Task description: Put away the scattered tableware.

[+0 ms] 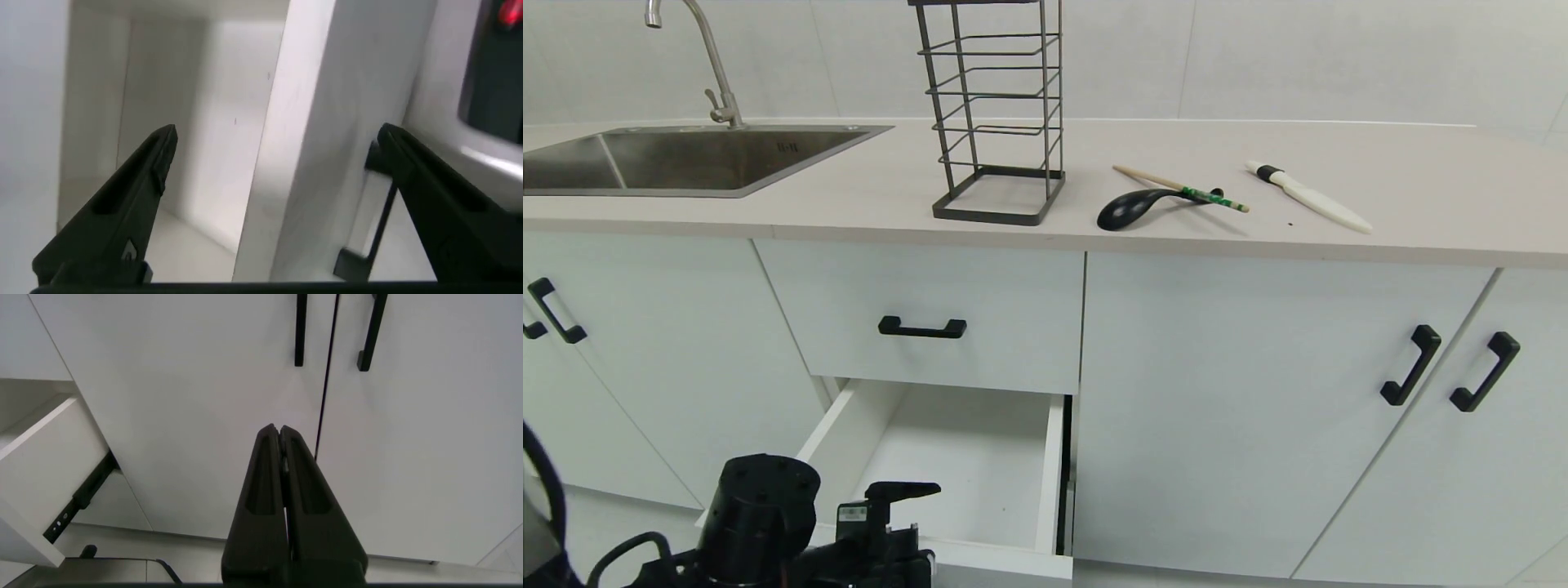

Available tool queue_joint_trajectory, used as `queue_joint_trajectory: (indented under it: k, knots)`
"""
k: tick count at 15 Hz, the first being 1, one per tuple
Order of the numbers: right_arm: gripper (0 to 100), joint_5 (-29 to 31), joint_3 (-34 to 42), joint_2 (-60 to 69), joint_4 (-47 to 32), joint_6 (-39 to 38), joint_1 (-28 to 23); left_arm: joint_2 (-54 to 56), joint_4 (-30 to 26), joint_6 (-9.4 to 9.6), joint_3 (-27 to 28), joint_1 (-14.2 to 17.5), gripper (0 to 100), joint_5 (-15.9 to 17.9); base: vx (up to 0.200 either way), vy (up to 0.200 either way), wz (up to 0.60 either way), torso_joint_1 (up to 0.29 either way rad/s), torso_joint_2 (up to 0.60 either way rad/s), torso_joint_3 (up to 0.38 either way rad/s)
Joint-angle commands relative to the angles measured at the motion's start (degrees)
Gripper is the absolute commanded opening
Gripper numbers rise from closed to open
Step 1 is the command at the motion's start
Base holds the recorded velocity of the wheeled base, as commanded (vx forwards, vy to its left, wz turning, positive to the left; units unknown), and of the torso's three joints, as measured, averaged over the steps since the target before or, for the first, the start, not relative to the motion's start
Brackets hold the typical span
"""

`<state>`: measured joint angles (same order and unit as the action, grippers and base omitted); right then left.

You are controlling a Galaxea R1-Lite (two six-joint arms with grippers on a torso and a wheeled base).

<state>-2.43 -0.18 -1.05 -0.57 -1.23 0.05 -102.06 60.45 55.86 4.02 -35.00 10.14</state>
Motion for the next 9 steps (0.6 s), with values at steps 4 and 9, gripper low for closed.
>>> queue_joint_trajectory:
  k: [4,9]
  knots:
    - [0,0.0,0.0,-0.1,0.0,0.0,0.0,12.4,0.0,-12.44,1.1,-7.1,100,-3.9,0.000,0.000,0.00,0.000,0.00,0.000]
    - [0,0.0,0.0,-0.1,0.0,0.0,0.0,18.1,-4.1,-33.62,15.8,-2.3,100,-4.0,0.000,0.000,0.00,0.000,0.00,0.000]
